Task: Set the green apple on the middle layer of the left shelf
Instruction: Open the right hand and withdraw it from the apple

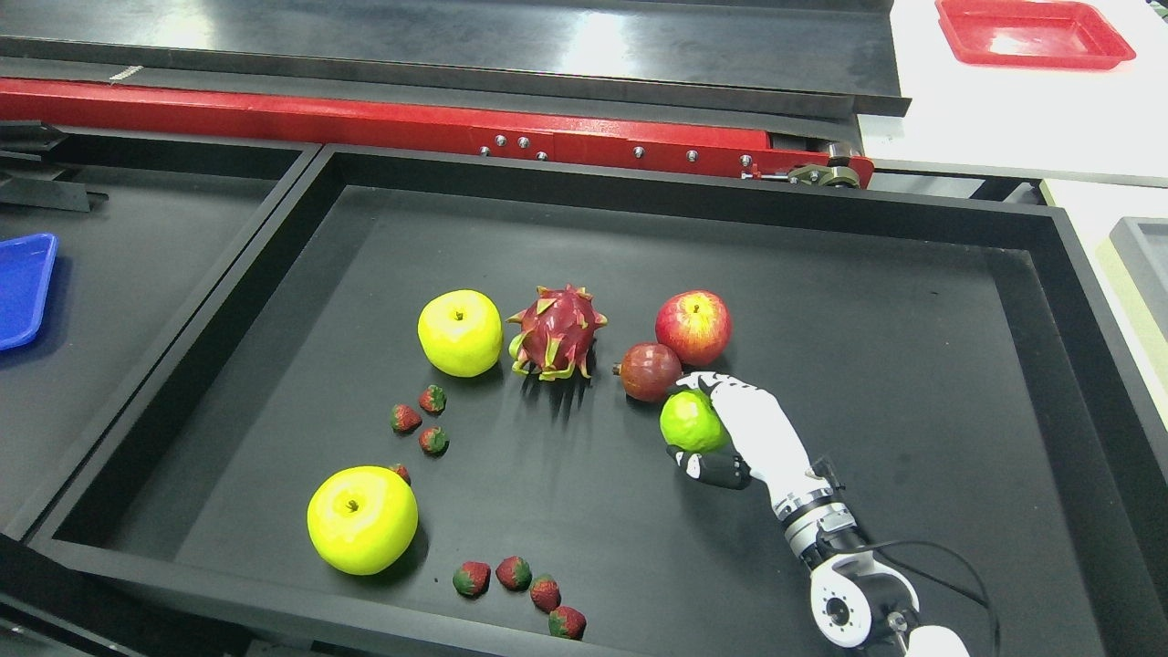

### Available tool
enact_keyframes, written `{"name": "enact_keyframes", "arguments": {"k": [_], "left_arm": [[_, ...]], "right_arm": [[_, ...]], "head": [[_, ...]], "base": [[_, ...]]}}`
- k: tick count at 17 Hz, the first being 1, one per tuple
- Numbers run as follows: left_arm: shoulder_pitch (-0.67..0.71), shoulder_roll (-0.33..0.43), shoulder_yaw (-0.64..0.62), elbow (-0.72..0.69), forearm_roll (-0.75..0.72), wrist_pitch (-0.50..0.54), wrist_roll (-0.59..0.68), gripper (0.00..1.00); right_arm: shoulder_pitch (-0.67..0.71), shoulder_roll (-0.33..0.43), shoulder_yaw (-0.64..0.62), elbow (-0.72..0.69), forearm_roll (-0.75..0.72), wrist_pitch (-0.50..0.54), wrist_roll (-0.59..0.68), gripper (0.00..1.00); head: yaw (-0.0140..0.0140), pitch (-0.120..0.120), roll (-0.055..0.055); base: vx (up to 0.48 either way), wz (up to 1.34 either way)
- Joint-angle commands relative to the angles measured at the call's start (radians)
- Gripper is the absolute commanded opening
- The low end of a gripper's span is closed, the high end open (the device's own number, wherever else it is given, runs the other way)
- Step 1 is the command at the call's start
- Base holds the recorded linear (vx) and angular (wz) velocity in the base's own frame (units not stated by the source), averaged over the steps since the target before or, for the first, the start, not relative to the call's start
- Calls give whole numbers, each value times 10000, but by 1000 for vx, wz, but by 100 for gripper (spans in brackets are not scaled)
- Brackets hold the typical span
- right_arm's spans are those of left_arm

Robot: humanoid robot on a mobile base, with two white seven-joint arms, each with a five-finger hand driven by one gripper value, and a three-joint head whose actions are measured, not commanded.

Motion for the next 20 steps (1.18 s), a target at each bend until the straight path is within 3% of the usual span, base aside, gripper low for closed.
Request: {"name": "enact_keyframes", "arguments": {"k": [1,5,10,15,20], "left_arm": [[0,175,0,-4,0,-7,-12,100],[0,175,0,-4,0,-6,3,100],[0,175,0,-4,0,-7,-12,100],[0,175,0,-4,0,-6,-12,100],[0,175,0,-4,0,-7,-12,100]], "right_arm": [[57,-172,243,-386,-1389,173,60,100],[-111,-172,-768,-434,-3019,82,-16,100],[-159,-172,-2901,-542,-7679,50,-32,100],[700,-172,-3287,-557,-9171,-562,-123,100],[747,-172,-3303,-557,-9358,-579,-154,100]], "head": [[0,0,0],[0,0,0],[0,0,0],[0,0,0],[0,0,0]], "base": [[0,0],[0,0],[0,0],[0,0],[0,0]]}}
